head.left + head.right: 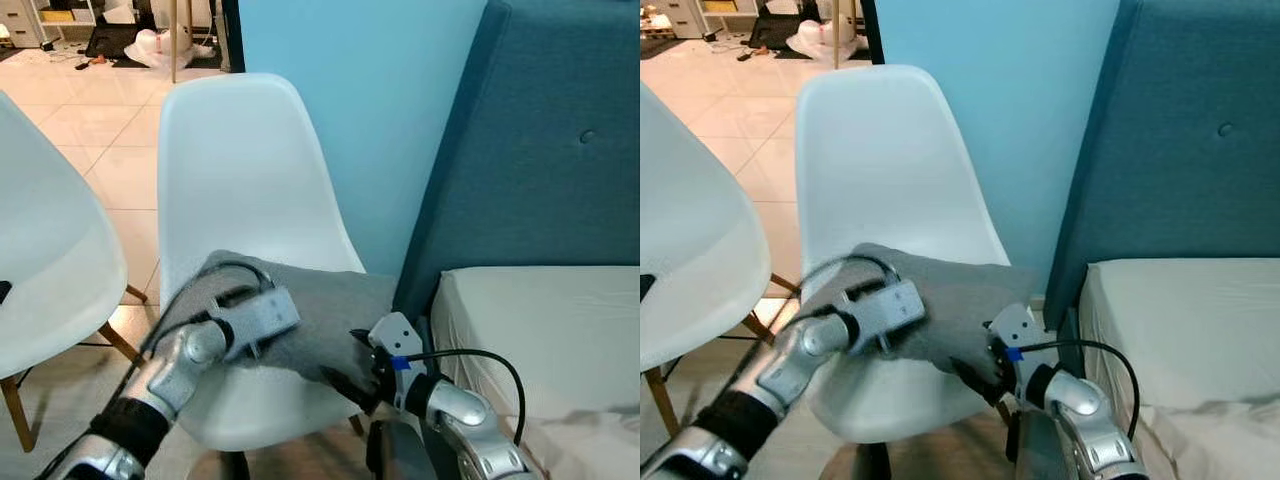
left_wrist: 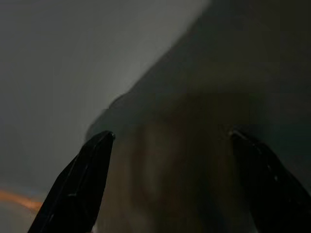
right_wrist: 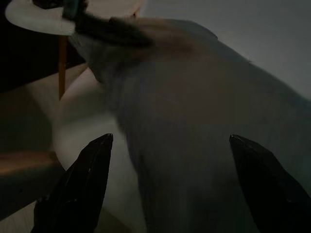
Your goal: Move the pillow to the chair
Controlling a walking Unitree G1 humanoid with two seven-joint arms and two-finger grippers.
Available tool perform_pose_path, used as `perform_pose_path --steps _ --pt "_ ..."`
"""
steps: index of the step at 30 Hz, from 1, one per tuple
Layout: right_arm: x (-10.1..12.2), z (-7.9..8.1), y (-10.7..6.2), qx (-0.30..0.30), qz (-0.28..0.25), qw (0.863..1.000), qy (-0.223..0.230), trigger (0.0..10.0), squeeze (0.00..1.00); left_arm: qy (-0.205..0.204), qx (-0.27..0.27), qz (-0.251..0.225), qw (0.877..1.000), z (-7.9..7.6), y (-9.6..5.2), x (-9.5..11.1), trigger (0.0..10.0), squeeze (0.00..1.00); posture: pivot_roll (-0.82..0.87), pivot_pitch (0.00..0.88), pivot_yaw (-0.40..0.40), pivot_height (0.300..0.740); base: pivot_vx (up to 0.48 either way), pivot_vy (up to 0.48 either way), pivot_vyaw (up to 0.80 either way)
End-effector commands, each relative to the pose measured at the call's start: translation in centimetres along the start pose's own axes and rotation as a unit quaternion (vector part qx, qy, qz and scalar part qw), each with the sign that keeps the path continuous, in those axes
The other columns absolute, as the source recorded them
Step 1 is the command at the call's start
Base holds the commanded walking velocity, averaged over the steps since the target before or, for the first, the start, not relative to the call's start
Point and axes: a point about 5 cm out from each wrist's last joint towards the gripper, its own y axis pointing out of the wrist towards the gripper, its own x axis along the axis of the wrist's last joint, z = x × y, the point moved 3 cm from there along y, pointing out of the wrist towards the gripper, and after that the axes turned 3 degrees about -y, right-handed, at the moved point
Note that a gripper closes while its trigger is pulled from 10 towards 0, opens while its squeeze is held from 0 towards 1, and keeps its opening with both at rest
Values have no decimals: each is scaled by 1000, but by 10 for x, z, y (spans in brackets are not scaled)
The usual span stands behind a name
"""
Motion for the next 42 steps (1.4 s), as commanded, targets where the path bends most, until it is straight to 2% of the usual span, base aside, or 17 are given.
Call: perform_pose_path --steps 1,4,6,7,10,12,14,15,19,20,21,23,24,28,35,39,42 --pt "-3 3 1 5 5 1000 -5 10000 0 -59 -118 76 988 -35 -7 -27 10000 0 -43 59 -27 589 0 0 0" --pt "-1 3 4 3 1 1000 0 10000 0 -13 -108 65 992 -39 -7 -29 10000 0 -48 60 -22 589 0 0 0" --pt "0 2 4 2 1 1000 -2 10000 0 -188 -44 63 979 -31 0 -25 10000 0 -48 62 -21 589 0 0 0" --pt "0 1 4 1 0 1000 -3 10000 0 -207 2 75 976 -21 1 -29 10000 0 -45 59 -22 589 0 0 0" --pt "-1 1 2 0 1 1000 -3 10000 0 -80 28 112 990 -12 0 -40 10000 0 -46 59 -23 589 0 0 0" --pt "-2 3 2 1 2 1000 -3 10000 0 -246 80 83 962 -2 2 -38 10000 0 -46 57 -22 589 0 0 0" --pt "-3 2 1 -1 2 1000 -4 10000 0 -209 69 94 971 -4 -1 -41 10000 0 -47 53 -23 589 0 0 0" --pt "-3 1 1 -6 1 1000 -2 10000 0 -287 78 73 952 -3 0 -37 10000 0 -48 53 -23 589 0 0 0" --pt "-2 -1 2 -17 0 1000 -4 10000 0 -269 129 78 951 7 -5 -42 10000 0 -58 52 -19 589 0 0 0" --pt "0 -23 7 -117 -10 993 5 10000 0 -402 203 45 892 12 -10 -46 10000 0 -46 41 -24 589 0 0 0" --pt "0 -23 7 -117 -10 993 5 10000 0 -402 203 45 892 12 -10 -46 10000 0 -46 41 -24 589 0 0 0" --pt "1 -37 7 -181 -18 983 18 10000 0 -469 246 38 847 13 -14 -53 10000 0 -48 37 -27 589 0 0 0" --pt "1 -42 7 -203 -21 979 29 10000 0 -440 261 54 858 15 -16 -59 10000 0 -46 37 -27 589 0 0 0" --pt "4 -59 5 -267 -35 961 63 10000 0 -461 305 104 826 11 -26 -80 10000 0 -35 26 -38 589 0 0 0" --pt "8 -58 13 -255 -42 964 58 10000 0 -442 339 69 828 20 -39 -77 10000 0 -18 17 -45 589 0 0 0" --pt "6 -55 21 -258 -37 964 54 10000 0 -410 300 9 861 21 -33 -55 10000 0 -9 20 -38 589 0 0 0" --pt "6 -54 23 -263 -37 963 52 10000 0 -416 289 23 862 16 -32 -57 10000 0 -11 22 -33 589 0 0 0"
